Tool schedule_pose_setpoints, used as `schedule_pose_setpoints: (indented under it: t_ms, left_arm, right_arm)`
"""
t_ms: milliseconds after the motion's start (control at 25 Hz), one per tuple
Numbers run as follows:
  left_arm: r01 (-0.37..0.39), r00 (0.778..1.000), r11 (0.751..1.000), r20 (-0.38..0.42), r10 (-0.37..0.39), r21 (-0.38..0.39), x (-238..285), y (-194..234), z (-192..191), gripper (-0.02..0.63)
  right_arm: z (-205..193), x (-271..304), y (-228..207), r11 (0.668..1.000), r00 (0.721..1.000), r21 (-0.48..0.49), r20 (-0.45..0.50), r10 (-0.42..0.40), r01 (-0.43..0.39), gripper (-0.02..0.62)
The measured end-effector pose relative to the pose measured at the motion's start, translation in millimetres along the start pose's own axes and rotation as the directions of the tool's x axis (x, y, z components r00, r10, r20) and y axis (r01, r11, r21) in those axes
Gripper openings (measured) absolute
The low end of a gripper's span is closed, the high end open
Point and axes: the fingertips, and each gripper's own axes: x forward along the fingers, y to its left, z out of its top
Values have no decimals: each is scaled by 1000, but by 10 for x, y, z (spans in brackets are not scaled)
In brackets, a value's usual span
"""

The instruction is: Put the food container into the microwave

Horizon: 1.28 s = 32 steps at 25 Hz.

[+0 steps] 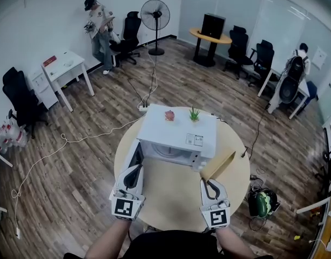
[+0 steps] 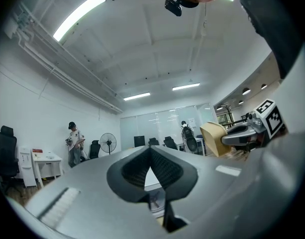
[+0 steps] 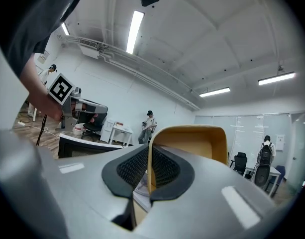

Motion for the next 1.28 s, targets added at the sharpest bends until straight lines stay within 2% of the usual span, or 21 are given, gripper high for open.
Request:
schedule_pose_setpoints:
  t_ms: [520, 640, 840, 1040, 1160, 1280]
  left_arm:
    - [3, 1000, 1000, 3, -3, -11, 140, -28, -56, 0]
    - [14, 1000, 1000, -3, -14, -10, 134, -47, -172, 0]
    - [23, 998, 998, -57, -26, -57, 97, -96, -349, 0]
    - [6, 997, 996, -72, -13, -89, 45, -117, -533, 0]
    - [7, 996, 992, -84, -18, -123, 9, -202, -673, 0]
    - [6, 995, 987, -97, -22, -161, -27, -204, -829, 0]
  right_arm:
    - [-29, 238, -90, 998, 998, -35, -23, 56, -56, 20]
    - [-1, 410, -44, 993, 995, -66, -34, 94, -96, 20]
    - [80, 745, 121, 972, 983, -148, -28, 180, -182, 20]
    - [88, 1018, 353, 920, 956, -266, -33, 290, -288, 20]
    - [7, 1153, 533, 863, 927, -344, -82, 365, -370, 20]
    - [-130, 1322, 788, 807, 891, -381, -135, 433, -450, 20]
